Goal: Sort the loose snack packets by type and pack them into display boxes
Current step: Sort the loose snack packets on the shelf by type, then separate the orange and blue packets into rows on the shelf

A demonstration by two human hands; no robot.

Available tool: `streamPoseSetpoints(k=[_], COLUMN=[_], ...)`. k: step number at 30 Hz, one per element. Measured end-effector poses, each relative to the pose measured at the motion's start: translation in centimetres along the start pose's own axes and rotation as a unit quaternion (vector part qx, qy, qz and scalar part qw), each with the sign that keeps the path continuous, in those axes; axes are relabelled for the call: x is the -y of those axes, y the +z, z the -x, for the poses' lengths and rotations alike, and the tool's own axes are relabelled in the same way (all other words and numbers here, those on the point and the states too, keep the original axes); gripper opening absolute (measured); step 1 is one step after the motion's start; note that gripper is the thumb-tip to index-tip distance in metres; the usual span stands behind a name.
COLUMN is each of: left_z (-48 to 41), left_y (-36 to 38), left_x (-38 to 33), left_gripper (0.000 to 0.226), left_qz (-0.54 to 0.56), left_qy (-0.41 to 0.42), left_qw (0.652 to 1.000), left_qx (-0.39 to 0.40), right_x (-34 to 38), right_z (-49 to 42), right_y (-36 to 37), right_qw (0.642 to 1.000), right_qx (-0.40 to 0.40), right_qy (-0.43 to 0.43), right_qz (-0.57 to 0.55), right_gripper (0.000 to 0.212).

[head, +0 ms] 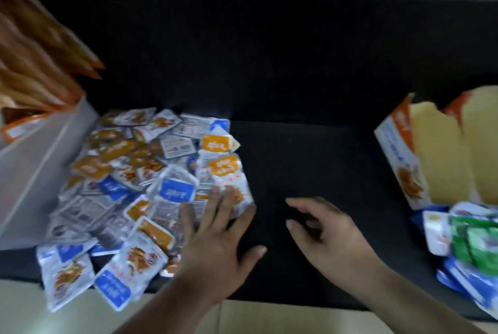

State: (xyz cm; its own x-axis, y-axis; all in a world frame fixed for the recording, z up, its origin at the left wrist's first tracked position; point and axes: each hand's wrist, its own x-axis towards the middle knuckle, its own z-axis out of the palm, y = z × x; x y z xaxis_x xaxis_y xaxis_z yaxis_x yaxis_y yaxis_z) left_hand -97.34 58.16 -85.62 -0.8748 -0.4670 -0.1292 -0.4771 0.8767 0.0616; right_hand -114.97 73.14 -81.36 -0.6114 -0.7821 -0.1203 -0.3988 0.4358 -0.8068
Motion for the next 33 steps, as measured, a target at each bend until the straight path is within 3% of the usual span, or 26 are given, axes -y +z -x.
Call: streamPoseSetpoints(k=[4,8,11,16,20,24,26,28,29,31,33], left_z=[-0.7,-2.6,-2.8,3.0,9.9,15.5,17.9,19.8,20.6,21.6,21.8], left_y=[0.1,-1.1,-3.2,-5.4,-5.0,-2.7,-0.7,1.5,2.5,4.5,6.0], left_x=[3.1,8.0,8.9,12.2,14.9,13.9,12.8,11.9,11.8,12.2,13.1], left_gripper=[0.065,0.043,0.042,0.032,0.035,0.030,0.029,0.029,0.027,0.025,0.024], left_qz=[0.097,0.228,0.325,0.315,0.307,0.337,0.357,0.386,0.386,0.377,0.367], left_qy=[0.033,0.090,0.084,-0.015,-0.139,-0.298,-0.362,-0.410,-0.430,-0.471,-0.501], left_qw=[0.994,0.964,0.930,0.904,0.891,0.834,0.804,0.782,0.779,0.776,0.773], left_qx=[-0.048,-0.104,-0.150,-0.288,-0.305,-0.319,-0.307,-0.267,-0.244,-0.182,-0.130], right_x=[3.0,6.7,8.0,8.6,10.3,12.2,13.8,15.3,15.9,16.1,14.1], right_z=[-4.0,-7.8,-8.1,-5.9,-4.8,-3.8,-2.1,1.1,2.9,5.5,6.6], right_y=[2.2,5.3,8.0,9.8,11.3,14.5,16.3,18.3,19.3,21.2,23.1], right_qw=[0.992,0.949,0.928,0.932,0.909,0.889,0.869,0.863,0.870,0.885,0.894], right_qx=[0.083,0.225,0.234,0.198,0.243,0.236,0.204,0.223,0.269,0.368,0.415], right_qy=[-0.030,0.014,0.004,-0.014,-0.063,-0.148,-0.297,-0.383,-0.360,-0.232,-0.093], right_qz=[0.093,0.219,0.290,0.305,0.332,0.364,0.340,0.243,0.204,0.166,0.143], right_gripper=[0.059,0.095,0.112,0.105,0.102,0.102,0.082,0.042,0.026,0.035,0.047])
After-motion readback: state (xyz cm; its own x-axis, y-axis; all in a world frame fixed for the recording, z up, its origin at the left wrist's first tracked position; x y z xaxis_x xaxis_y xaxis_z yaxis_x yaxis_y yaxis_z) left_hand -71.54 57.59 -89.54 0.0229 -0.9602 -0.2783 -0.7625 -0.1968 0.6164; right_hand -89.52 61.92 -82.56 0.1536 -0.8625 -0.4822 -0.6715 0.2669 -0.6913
